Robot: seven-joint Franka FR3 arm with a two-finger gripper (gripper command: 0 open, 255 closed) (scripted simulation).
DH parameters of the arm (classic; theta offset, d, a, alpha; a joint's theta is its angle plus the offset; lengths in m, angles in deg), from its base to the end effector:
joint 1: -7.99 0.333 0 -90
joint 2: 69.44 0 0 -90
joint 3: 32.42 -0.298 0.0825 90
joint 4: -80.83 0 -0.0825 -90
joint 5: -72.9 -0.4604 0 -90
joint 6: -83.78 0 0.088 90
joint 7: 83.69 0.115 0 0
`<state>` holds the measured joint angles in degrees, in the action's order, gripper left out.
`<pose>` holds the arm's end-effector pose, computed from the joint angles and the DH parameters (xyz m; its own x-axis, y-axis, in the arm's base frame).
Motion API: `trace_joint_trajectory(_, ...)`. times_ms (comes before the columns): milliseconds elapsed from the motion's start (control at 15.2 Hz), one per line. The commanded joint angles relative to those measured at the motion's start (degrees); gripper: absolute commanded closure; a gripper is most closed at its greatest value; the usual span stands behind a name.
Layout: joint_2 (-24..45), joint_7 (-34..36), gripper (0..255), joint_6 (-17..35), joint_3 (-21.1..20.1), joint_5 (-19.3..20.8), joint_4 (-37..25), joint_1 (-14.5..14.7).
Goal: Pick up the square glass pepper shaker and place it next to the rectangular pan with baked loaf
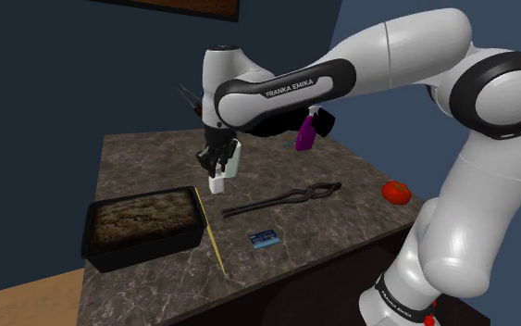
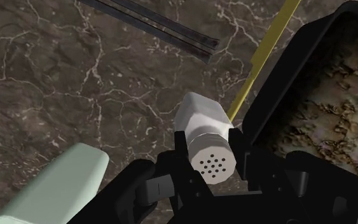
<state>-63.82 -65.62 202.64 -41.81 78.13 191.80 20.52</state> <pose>0.6077 0.2375 0.3787 0.9923 0.1096 0.0582 0.1067 -0.9930 0.0501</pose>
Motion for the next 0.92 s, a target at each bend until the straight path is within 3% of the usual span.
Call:
trace_joint_trajectory(0,0.31,0.24,255,1.5,-0.02,0.15,1.19,0.05)
trace_joint_trajectory(858,3.56,1.32,255,8.81,0.16,1.26,5.34,0.14)
